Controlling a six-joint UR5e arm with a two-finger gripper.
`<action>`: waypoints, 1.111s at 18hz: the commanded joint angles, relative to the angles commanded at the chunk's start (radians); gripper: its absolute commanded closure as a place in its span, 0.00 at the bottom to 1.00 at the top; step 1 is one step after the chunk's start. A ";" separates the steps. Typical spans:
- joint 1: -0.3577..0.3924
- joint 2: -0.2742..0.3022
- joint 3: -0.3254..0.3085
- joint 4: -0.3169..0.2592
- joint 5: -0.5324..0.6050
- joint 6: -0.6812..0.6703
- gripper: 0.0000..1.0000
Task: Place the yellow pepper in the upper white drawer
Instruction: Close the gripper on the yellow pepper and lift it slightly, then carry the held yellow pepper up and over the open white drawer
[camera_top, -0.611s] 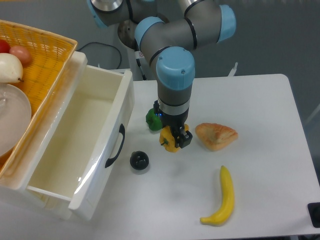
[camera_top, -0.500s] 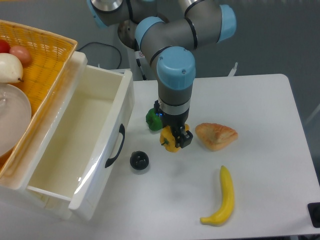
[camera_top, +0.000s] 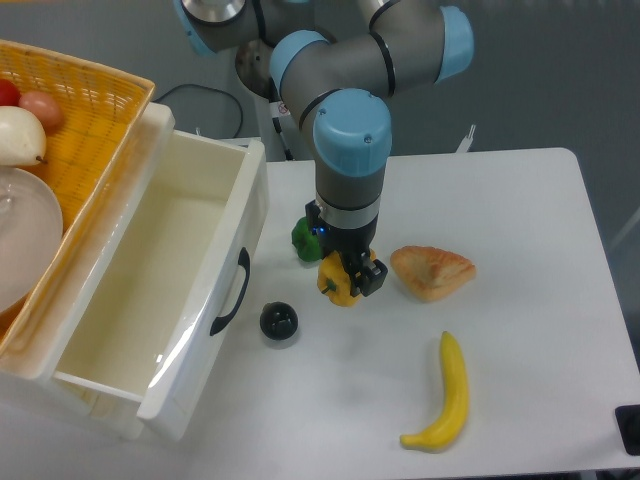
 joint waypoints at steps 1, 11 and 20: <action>0.000 0.000 0.008 -0.002 -0.006 -0.008 0.68; 0.054 0.023 0.055 -0.009 -0.178 -0.192 0.68; 0.069 0.080 0.091 -0.009 -0.391 -0.593 0.68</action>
